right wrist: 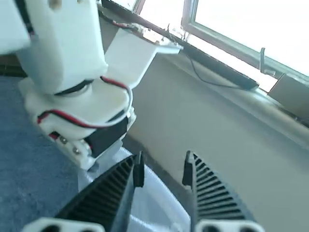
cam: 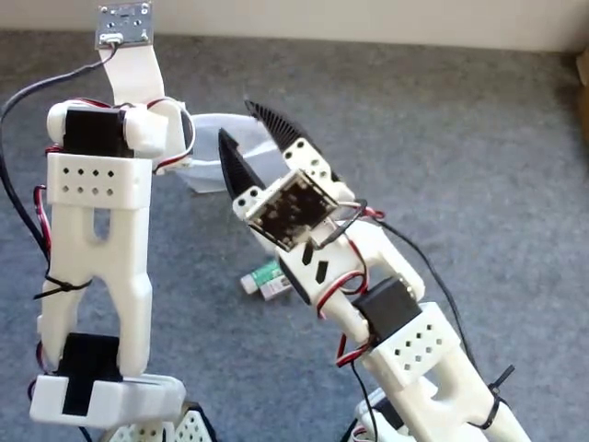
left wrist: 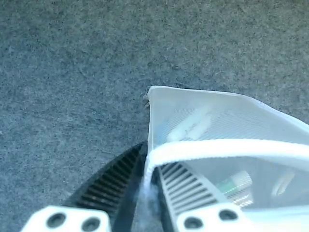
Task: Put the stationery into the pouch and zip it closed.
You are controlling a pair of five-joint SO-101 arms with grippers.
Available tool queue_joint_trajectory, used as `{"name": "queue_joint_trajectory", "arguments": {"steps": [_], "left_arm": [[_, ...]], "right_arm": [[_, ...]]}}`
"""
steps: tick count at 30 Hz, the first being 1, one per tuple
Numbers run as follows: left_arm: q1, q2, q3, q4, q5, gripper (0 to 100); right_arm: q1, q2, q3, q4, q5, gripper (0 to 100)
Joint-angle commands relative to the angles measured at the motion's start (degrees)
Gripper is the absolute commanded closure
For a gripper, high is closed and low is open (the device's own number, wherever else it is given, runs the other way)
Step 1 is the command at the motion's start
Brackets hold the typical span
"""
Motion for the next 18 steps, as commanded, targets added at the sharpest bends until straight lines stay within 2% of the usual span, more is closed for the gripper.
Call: {"name": "queue_joint_trajectory", "arguments": {"steps": [1, 4, 14, 18], "left_arm": [[-1.9, 1.4, 1.4, -0.4, 0.3, 99], [-1.9, 1.4, 1.4, -0.4, 0.3, 99], [-1.9, 1.4, 1.4, -0.4, 0.3, 99], [-1.9, 1.4, 1.4, -0.4, 0.3, 99]], "right_arm": [[-0.4, -2.3, -3.2, 7.0, 0.6, 86.8], [-0.4, -6.2, -5.0, 9.2, 0.6, 86.8], [-0.3, -15.6, 3.0, 13.7, 0.1, 86.8], [-0.1, -16.9, 4.2, 15.9, -7.6, 86.8]]}}
